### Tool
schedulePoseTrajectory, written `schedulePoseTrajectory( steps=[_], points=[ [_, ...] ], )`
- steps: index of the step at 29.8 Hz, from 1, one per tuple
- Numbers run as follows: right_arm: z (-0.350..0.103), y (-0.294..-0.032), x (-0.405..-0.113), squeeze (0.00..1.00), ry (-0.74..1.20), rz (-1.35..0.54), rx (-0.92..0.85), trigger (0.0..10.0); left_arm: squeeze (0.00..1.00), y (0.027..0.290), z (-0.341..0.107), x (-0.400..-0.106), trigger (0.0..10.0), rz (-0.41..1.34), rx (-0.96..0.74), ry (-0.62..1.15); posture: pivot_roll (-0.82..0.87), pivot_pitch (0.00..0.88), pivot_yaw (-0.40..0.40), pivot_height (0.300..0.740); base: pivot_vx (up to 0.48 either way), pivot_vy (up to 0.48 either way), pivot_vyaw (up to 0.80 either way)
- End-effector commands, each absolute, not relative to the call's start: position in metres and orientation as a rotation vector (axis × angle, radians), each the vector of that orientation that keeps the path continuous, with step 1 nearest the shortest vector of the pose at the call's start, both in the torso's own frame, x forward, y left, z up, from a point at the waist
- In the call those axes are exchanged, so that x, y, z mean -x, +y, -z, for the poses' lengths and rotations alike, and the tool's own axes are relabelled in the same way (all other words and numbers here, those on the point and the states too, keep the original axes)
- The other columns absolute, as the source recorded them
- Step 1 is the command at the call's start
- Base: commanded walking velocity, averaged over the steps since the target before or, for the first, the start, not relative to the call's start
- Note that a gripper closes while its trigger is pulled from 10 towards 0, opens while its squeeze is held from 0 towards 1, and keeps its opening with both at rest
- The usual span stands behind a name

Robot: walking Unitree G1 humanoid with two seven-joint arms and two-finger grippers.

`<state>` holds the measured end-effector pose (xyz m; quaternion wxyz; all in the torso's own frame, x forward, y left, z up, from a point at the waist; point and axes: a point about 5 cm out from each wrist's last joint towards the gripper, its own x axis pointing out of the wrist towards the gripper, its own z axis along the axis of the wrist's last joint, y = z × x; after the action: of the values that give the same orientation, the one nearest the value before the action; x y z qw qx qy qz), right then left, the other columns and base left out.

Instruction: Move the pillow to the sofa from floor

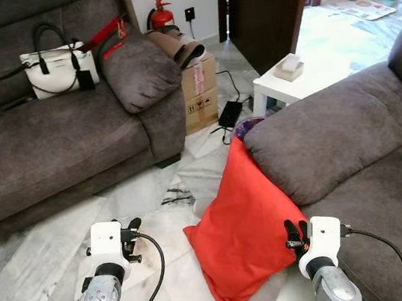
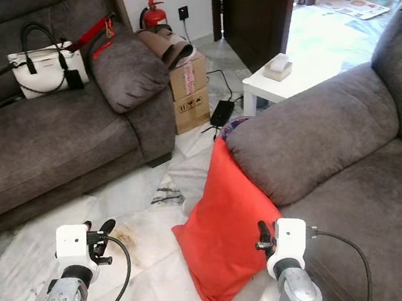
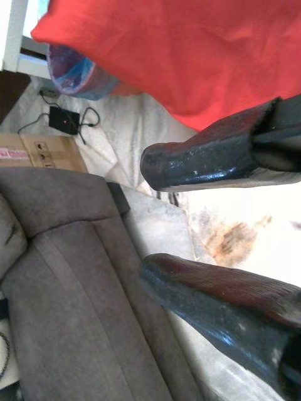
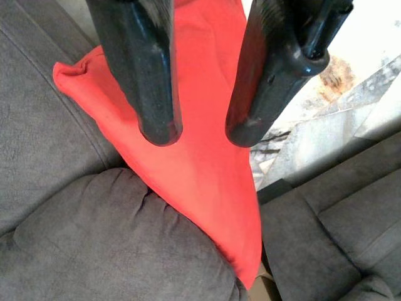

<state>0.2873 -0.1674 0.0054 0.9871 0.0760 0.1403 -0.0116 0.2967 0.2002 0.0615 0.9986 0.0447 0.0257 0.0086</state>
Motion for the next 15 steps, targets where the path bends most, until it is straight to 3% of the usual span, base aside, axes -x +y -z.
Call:
schedulePoseTrajectory(
  steps=[1,15],
  points=[
    [-0.0021,-0.1648,-0.2849,0.0,0.3,0.02,-0.153,10.0,0.0,0.204,-0.0598,-0.2952,10.0,-0.019,-0.087,0.067,0.06,0.148,0.043,0.656,0.0,0.0,0.0],
    [-0.003,-0.1663,-0.2852,0.0,0.289,0.028,-0.159,10.0,0.0,0.2024,-0.0598,-0.2951,10.0,-0.008,-0.093,0.07,0.06,0.149,0.043,0.636,0.0,0.0,0.0]
  ],
)
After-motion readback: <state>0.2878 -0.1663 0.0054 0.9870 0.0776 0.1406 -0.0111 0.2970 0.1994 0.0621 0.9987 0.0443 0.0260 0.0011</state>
